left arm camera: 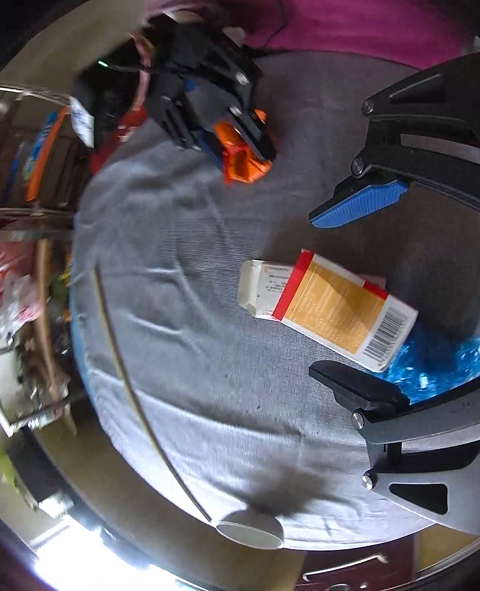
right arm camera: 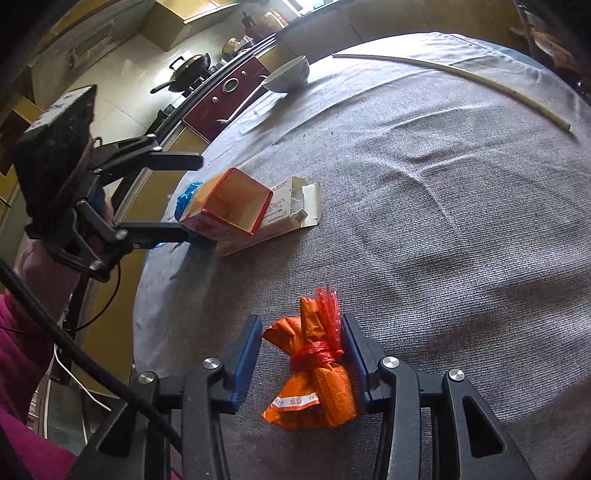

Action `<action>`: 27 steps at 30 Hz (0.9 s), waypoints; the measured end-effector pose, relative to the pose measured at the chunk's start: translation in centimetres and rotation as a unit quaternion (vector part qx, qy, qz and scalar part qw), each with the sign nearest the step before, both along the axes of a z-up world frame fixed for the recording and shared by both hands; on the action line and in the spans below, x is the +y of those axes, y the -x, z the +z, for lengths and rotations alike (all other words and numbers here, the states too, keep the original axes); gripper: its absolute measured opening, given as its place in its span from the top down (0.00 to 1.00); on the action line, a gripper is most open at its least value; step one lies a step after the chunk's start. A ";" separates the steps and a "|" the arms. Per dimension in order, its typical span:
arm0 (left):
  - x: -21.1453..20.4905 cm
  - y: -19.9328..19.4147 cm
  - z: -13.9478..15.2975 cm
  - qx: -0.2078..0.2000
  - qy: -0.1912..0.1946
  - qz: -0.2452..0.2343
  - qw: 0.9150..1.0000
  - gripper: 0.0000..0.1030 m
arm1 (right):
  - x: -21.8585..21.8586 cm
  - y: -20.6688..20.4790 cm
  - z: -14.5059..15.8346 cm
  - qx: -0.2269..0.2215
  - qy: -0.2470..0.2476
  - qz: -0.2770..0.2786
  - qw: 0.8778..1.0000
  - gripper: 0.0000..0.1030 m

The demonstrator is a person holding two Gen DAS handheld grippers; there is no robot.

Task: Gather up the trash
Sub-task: 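Grasp the orange mesh bag with the right tool while the left tool grasps the red-topped box, then lift the orange mesh bag and red-topped box above the table with both tools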

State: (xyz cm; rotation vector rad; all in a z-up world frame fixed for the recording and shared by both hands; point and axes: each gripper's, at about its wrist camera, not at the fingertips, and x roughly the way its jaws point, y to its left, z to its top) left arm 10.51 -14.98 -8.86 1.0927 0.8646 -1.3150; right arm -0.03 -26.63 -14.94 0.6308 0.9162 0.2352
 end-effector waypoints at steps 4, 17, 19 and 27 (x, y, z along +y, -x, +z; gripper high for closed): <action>-0.3 -0.7 -1.7 0.016 -0.017 0.007 1.000 0.27 | 0.0 -0.1 -0.1 0.001 -0.001 -0.002 1.000 0.54; 3.8 0.1 2.3 0.041 0.097 0.188 0.977 0.51 | -0.2 1.5 0.8 -0.017 0.007 -0.027 0.999 0.57; 4.8 1.6 3.7 0.055 0.125 0.207 0.969 0.51 | -0.6 2.2 1.2 -0.025 0.005 -0.036 0.999 0.57; 9.3 7.8 6.3 0.100 0.225 0.297 0.923 0.51 | -1.2 4.8 2.8 -0.055 -0.013 -0.058 0.997 0.56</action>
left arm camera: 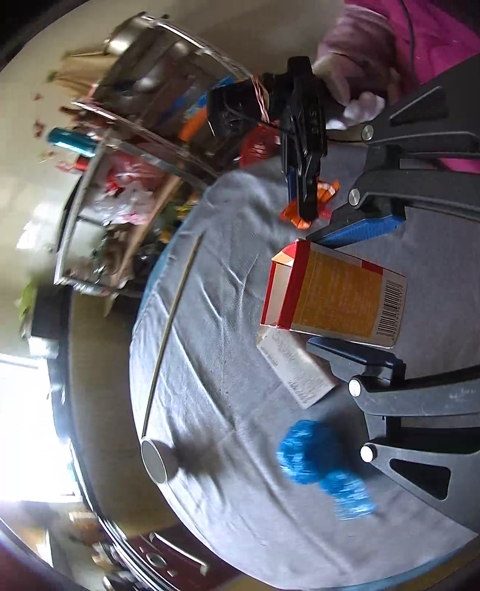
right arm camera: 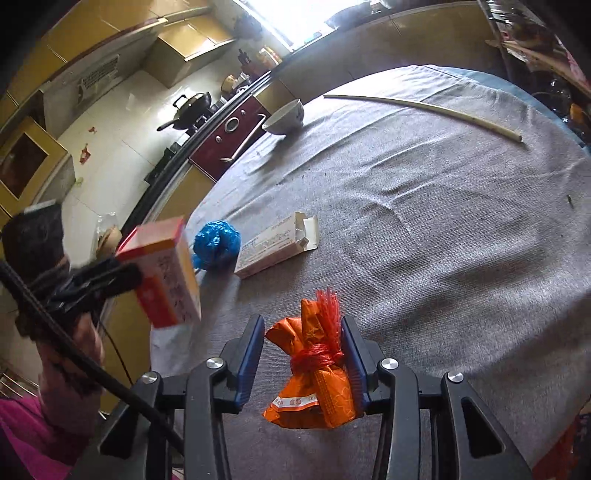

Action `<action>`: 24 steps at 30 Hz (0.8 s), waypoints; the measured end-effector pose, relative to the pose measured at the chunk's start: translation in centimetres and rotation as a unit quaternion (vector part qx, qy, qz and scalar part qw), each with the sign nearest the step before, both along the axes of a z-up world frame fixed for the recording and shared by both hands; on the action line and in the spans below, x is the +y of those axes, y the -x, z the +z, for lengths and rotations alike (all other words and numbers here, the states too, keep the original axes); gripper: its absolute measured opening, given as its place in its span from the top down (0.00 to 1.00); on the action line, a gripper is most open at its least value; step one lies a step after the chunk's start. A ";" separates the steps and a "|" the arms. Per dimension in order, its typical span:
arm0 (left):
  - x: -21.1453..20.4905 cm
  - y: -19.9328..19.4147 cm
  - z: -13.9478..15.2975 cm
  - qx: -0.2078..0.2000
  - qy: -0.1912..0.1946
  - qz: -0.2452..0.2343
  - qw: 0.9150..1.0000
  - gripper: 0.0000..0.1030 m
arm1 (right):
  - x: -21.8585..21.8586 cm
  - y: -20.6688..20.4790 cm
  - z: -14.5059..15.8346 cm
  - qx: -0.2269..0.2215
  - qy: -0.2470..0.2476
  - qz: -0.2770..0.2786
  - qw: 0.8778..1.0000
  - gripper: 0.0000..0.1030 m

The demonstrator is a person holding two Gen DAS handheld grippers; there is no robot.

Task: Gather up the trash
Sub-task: 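Lift the orange mesh bag and red-topped box above the table with both tools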

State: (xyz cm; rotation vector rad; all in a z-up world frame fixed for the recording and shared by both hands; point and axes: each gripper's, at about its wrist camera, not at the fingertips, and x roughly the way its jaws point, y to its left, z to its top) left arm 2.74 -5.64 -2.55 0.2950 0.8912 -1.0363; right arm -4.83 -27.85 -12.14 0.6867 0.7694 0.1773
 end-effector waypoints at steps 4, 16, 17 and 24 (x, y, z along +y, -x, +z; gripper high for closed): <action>2.1 0.8 -2.5 0.066 -0.008 0.081 0.995 0.51 | 0.4 0.9 0.4 -0.004 -0.004 0.000 1.000 0.57; 2.4 -0.2 -7.4 0.091 -0.073 0.182 0.976 0.42 | 3.2 1.0 -2.0 0.049 0.073 -0.008 0.996 0.52; 2.7 -0.2 -7.7 0.097 -0.076 0.189 0.974 0.41 | 3.4 0.9 -2.2 0.055 0.082 -0.005 0.995 0.51; 4.0 1.3 -7.6 0.087 -0.079 0.190 0.975 0.40 | 2.8 1.8 -1.8 0.049 0.082 -0.004 0.995 0.45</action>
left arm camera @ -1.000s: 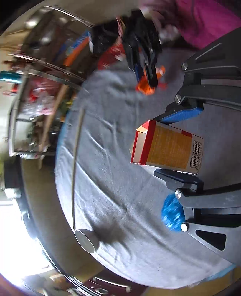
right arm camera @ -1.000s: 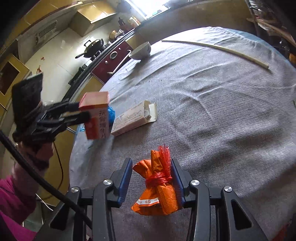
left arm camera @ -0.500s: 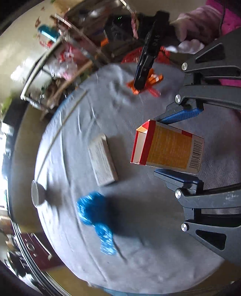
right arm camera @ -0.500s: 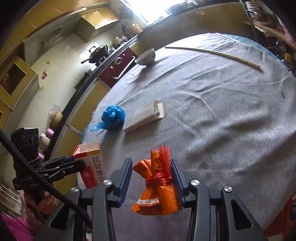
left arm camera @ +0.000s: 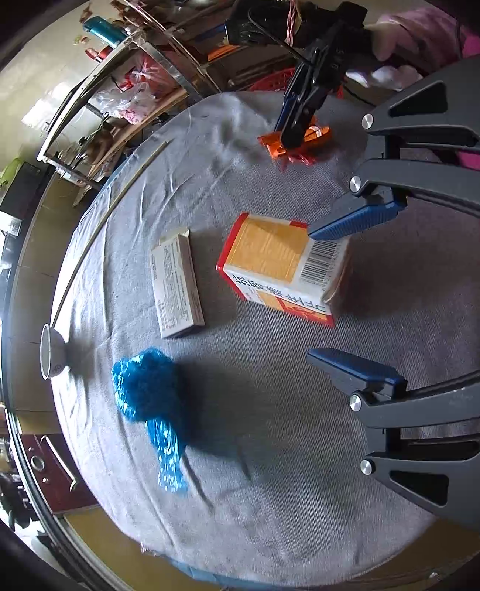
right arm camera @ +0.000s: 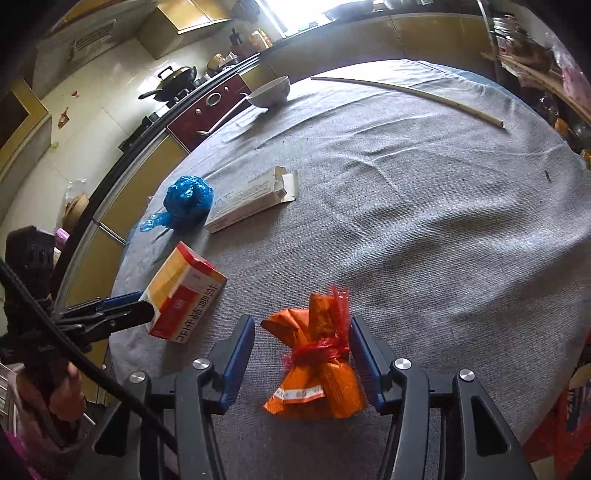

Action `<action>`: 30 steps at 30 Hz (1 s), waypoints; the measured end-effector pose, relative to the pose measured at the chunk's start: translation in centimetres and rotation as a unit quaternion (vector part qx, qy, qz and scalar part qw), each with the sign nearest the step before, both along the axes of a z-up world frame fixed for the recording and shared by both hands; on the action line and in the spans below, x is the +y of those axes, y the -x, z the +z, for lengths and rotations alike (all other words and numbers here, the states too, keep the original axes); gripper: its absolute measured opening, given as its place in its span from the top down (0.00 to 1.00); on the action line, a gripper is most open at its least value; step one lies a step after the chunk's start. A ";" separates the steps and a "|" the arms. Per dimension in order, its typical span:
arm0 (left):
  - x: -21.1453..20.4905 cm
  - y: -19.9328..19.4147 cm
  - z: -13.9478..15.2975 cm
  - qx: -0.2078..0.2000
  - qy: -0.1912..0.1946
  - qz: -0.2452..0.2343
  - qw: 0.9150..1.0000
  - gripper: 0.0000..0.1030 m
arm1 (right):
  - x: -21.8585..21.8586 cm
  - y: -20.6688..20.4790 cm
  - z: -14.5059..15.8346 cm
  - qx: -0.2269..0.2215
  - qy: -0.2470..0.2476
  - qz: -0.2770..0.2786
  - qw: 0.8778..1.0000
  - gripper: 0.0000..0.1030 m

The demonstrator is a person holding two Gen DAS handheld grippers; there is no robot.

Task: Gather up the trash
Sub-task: 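Lift the orange mesh bag and red-topped box above the table with both tools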

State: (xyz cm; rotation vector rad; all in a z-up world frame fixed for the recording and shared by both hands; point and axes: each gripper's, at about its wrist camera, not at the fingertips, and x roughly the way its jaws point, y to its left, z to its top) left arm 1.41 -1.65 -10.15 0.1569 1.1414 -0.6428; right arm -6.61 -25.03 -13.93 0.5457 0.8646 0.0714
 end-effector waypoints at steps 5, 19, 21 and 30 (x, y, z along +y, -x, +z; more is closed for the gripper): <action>-0.1 -0.1 1.1 -0.011 0.008 0.001 1.000 0.36 | 0.1 0.7 0.7 -0.004 0.011 0.006 1.000 0.45; -3.7 0.2 -0.3 -0.039 -0.015 -0.020 0.999 0.49 | 0.9 1.1 0.4 -0.016 0.079 0.004 0.997 0.63; -3.8 0.4 0.4 -0.054 -0.017 -0.018 0.998 0.49 | 0.1 1.5 1.0 -0.031 0.064 -0.003 0.997 0.63; -5.1 2.2 4.5 -0.109 -0.013 -0.015 0.994 0.49 | -1.8 3.3 3.2 -0.095 0.008 -0.024 0.995 0.63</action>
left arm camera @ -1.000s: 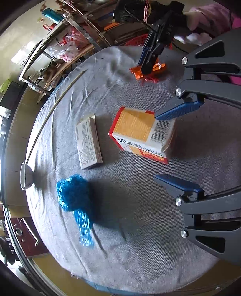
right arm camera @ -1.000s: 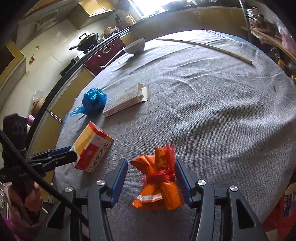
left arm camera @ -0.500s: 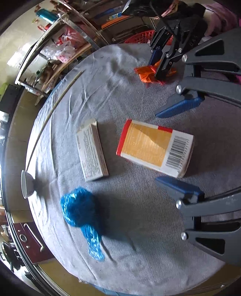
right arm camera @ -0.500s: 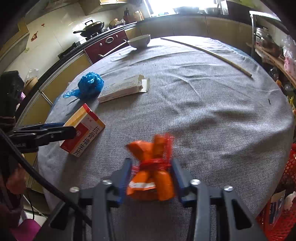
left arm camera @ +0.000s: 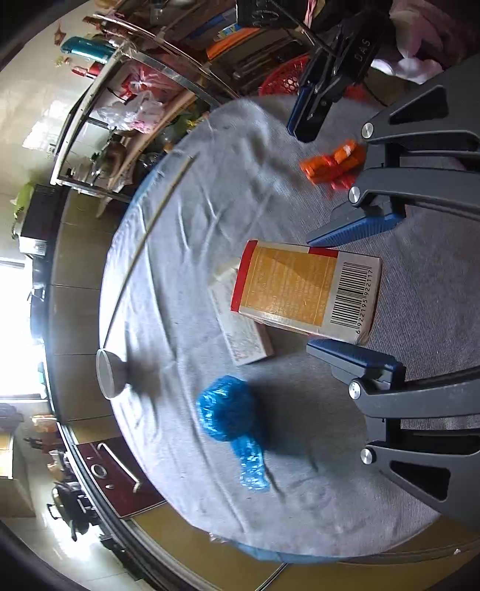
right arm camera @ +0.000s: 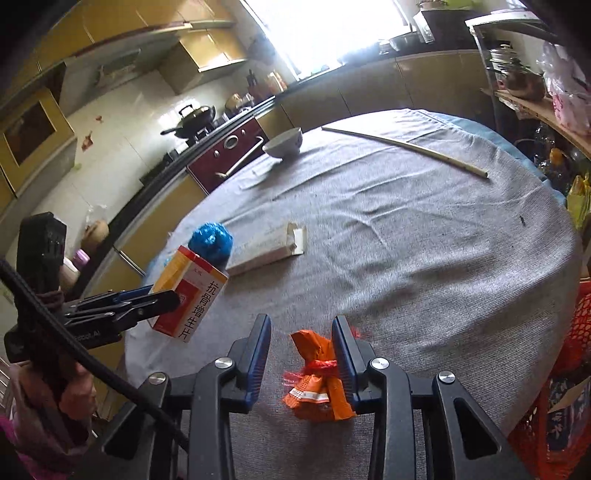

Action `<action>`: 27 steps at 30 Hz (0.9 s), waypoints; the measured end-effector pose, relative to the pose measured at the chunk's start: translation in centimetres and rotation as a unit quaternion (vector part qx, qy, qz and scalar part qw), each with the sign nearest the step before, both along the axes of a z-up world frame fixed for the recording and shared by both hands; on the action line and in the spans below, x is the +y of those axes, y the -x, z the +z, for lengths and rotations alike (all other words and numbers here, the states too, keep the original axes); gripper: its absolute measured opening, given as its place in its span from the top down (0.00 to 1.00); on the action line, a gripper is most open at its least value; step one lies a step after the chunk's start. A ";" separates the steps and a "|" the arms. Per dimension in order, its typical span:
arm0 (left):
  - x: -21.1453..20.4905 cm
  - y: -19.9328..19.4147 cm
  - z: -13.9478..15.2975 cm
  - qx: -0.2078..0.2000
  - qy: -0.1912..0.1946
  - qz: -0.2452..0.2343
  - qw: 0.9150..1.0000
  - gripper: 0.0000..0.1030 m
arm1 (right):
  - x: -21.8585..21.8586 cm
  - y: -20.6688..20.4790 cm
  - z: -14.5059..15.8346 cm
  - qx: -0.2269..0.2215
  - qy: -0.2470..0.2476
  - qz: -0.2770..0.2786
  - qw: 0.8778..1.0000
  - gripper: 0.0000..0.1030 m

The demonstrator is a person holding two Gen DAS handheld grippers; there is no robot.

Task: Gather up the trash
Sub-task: 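Lift the orange mesh bag and red-topped box above the table with both tools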

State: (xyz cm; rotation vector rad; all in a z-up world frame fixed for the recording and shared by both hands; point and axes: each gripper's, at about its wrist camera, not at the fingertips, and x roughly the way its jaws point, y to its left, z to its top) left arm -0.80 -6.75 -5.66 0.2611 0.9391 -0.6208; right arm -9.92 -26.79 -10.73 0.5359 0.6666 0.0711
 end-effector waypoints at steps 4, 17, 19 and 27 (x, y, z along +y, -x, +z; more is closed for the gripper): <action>-0.8 0.5 1.0 -0.008 -0.007 0.002 1.000 0.49 | -0.8 0.3 0.4 -0.011 -0.013 -0.007 1.000 0.63; 0.1 0.7 -1.3 0.015 -0.039 0.024 0.999 0.49 | 0.2 -1.0 -2.2 0.056 -0.009 0.026 0.998 0.48; 0.4 0.9 -1.4 0.016 -0.038 0.023 0.999 0.49 | 0.9 -1.5 -2.9 0.070 0.002 0.032 0.997 0.48; 0.7 0.9 -1.5 0.023 -0.033 0.022 0.999 0.48 | 2.3 -2.1 -3.9 0.078 0.060 0.022 0.995 0.64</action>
